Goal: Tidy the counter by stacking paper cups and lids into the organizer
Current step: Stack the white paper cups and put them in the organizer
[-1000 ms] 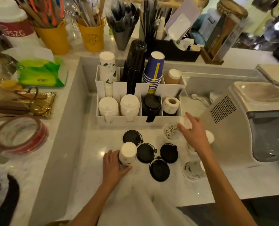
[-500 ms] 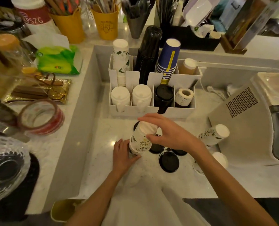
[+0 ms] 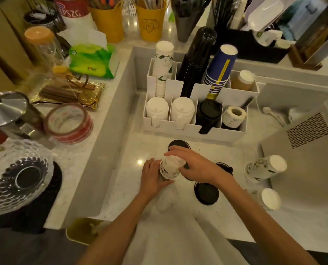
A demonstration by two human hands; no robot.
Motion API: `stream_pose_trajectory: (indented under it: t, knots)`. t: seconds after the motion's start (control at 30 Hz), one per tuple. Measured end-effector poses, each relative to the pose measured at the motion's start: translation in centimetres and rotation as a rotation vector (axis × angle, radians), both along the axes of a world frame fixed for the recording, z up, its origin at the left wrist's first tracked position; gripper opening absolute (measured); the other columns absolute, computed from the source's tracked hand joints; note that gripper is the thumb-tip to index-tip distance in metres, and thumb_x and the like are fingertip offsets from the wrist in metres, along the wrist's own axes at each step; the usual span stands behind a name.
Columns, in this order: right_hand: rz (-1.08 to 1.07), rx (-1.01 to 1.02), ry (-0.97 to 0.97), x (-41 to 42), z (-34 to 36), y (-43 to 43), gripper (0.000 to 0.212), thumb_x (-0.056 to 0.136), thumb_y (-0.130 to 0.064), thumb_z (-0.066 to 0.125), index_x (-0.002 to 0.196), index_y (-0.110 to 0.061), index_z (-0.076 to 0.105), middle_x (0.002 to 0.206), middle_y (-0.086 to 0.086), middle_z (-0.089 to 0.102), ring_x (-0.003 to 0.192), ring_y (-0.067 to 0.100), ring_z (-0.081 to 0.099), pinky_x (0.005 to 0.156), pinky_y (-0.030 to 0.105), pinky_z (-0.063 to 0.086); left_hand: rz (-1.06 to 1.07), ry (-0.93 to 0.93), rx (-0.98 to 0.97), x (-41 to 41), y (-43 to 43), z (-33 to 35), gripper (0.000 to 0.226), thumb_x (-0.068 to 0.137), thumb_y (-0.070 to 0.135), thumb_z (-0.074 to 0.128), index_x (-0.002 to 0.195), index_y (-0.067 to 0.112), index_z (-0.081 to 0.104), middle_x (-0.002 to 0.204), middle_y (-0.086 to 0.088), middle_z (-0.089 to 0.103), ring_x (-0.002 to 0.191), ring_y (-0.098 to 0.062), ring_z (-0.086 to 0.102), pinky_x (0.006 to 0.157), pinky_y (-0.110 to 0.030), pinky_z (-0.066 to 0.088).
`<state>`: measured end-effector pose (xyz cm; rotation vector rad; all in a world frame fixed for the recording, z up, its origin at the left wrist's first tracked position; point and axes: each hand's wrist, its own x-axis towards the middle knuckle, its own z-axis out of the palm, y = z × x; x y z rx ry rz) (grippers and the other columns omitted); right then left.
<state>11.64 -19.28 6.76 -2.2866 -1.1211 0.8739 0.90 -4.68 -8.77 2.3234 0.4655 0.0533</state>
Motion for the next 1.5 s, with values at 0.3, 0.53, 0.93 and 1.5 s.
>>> stream_pose_trajectory:
  t: [0.3,0.53,0.93,1.5]
  knots:
    - [-0.09,0.013,-0.036,-0.3,-1.1,0.3,0.056,0.089,-0.024,0.068,0.138,-0.039,0.045,0.154,-0.007,0.029,0.139,0.02,0.034,0.11,0.038,0.04,-0.061,0.022,0.149,0.1,-0.2,-0.2,0.086,0.073,0.06,0.071,0.138,0.009,0.047,0.134,-0.009,0.057,0.132,-0.032,0.041,0.115,-0.043,0.029]
    - [-0.07,0.031,0.01,0.4,-1.6,0.0,0.058,0.091,-0.017,0.065,0.139,-0.04,0.044,0.148,-0.008,0.035,0.133,0.018,0.039,0.106,0.039,0.043,-0.058,0.026,0.141,0.2,-0.2,-0.5,0.088,0.073,0.06,0.07,0.14,0.009,0.044,0.135,-0.009,0.054,0.133,-0.033,0.039,0.114,-0.043,0.03]
    - [-0.133,0.129,0.084,0.3,-1.6,-1.7,0.062,0.095,-0.03,0.059,0.148,-0.043,0.029,0.158,-0.012,0.025,0.144,0.01,0.022,0.115,0.03,0.026,-0.023,0.011,0.024,0.5,-0.3,-0.7,0.087,0.072,0.07,0.064,0.14,0.022,0.04,0.141,0.0,0.05,0.137,-0.024,0.031,0.114,-0.044,0.031]
    - [-1.045,-0.319,-0.246,7.3,-0.4,-21.5,0.065,0.085,-0.04,0.069,0.141,-0.015,0.046,0.14,0.015,0.051,0.127,0.033,0.047,0.106,0.047,0.04,-0.225,0.019,0.003,1.8,-2.1,-2.6,0.089,0.062,0.078,0.062,0.135,0.03,0.041,0.139,-0.003,0.052,0.132,-0.027,0.041,0.112,-0.058,0.035]
